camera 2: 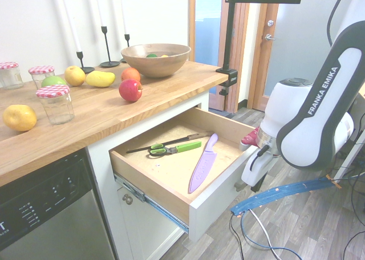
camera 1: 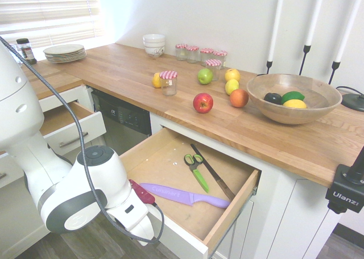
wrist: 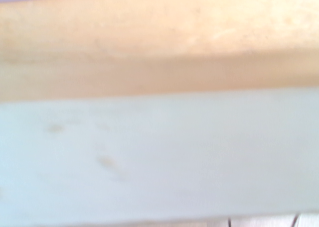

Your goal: Close the drawer

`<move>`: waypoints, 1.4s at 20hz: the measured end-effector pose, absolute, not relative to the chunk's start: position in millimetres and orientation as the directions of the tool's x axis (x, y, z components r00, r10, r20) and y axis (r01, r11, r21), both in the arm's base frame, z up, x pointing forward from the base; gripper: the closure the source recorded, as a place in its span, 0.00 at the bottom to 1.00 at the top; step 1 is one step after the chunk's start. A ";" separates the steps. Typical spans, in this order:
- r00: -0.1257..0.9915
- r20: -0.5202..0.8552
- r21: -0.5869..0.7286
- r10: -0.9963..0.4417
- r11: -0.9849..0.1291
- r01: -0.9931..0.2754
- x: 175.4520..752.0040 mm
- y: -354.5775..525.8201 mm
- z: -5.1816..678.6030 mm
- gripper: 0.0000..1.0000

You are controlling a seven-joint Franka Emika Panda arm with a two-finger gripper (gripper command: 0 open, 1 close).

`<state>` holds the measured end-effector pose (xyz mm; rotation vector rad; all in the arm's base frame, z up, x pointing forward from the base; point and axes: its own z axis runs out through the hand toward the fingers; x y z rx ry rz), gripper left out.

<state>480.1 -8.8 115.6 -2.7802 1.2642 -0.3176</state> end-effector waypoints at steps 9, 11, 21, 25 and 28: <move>0.615 0.172 -0.196 -0.769 -0.639 -0.744 534.4 -5.2 119.1 1.00; 0.615 0.171 -0.198 -0.770 -0.638 -0.744 551.2 -5.7 119.3 1.00; 0.613 0.188 -0.236 -0.768 -0.641 -0.731 640.4 1.6 139.3 1.00; 0.599 0.186 -0.240 -0.779 -0.628 -0.741 667.0 -4.5 141.7 1.00; 0.590 0.185 -0.249 -0.786 -0.619 -0.745 682.1 -2.7 142.8 1.00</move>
